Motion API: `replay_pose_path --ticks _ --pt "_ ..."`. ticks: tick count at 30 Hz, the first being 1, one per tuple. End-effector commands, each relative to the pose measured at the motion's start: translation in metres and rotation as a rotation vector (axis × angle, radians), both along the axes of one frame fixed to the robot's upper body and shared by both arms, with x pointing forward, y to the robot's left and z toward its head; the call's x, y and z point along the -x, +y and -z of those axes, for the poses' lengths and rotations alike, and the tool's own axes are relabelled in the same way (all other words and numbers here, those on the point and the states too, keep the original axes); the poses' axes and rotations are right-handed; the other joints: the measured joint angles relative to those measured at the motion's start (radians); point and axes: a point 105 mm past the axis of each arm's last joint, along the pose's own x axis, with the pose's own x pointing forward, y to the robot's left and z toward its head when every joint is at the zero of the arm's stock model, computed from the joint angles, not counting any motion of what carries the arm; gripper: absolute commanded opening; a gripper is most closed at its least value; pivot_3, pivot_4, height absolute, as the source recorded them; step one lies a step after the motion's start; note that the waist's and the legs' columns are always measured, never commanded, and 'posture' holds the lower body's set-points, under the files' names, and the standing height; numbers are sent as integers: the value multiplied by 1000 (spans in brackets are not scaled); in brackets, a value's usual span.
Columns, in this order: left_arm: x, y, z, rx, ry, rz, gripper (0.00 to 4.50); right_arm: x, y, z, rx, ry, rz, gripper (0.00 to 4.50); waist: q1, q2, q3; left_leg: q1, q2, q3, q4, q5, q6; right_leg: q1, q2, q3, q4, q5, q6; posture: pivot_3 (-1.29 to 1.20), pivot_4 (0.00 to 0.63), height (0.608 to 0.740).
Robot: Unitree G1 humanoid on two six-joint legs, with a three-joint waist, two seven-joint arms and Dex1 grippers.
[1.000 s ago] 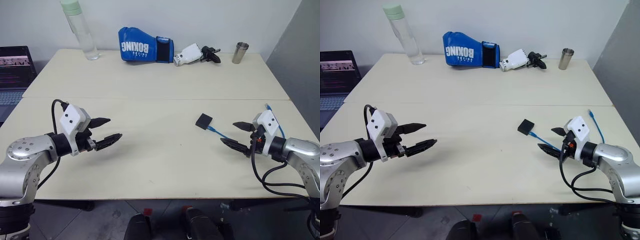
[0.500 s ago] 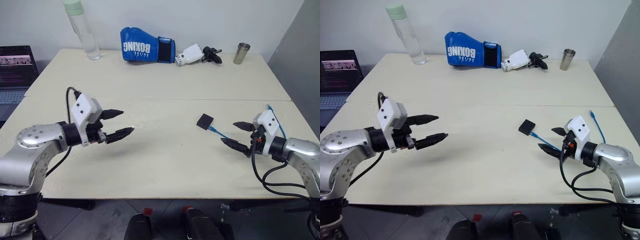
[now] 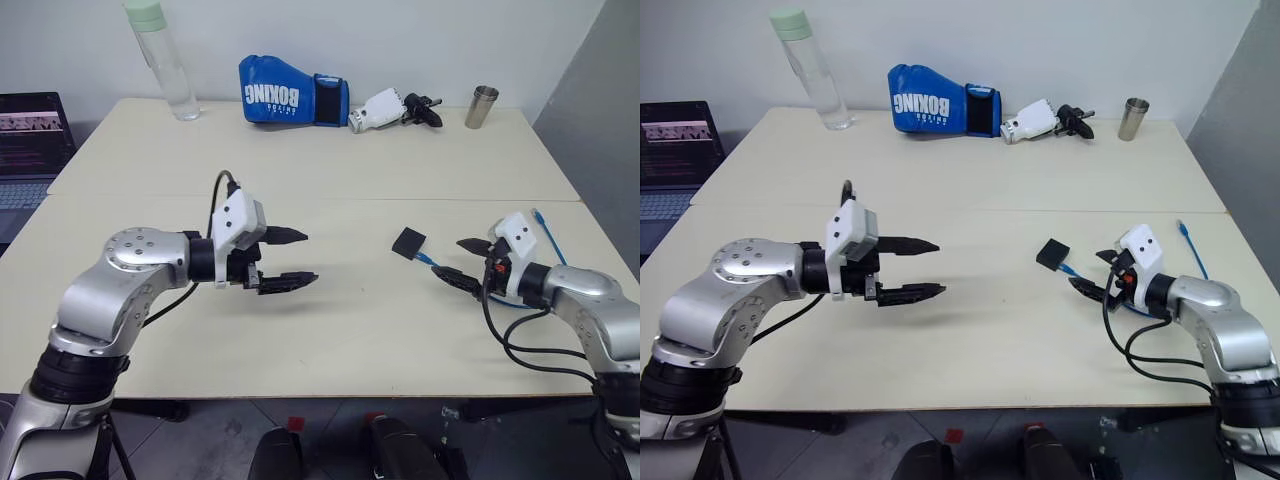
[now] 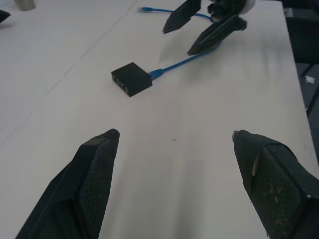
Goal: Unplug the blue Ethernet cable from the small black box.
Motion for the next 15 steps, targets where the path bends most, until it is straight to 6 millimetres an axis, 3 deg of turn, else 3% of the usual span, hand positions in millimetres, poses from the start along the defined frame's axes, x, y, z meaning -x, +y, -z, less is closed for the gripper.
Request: replay_pose_path --ticks 1,13,15 --pt "0 -2 -6 -10 -39 25 3879 -10 4 2 4 1 -35 4500 0 0 0 0 0 0 0 0 0 0 0 0 0 0 0 0 150 740" --pt "-3 2 -5 -17 -41 20 3879 -36 16 30 56 60 -109 4500 -3 0 0 0 1 0 0 1 -2 0 0 0 0 1 0 0 150 740" --pt "-3 2 -5 -17 -42 18 3879 -37 15 34 69 68 -121 4029 -3 0 0 0 0 0 0 1 -2 0 0 0 0 1 0 0 150 740"
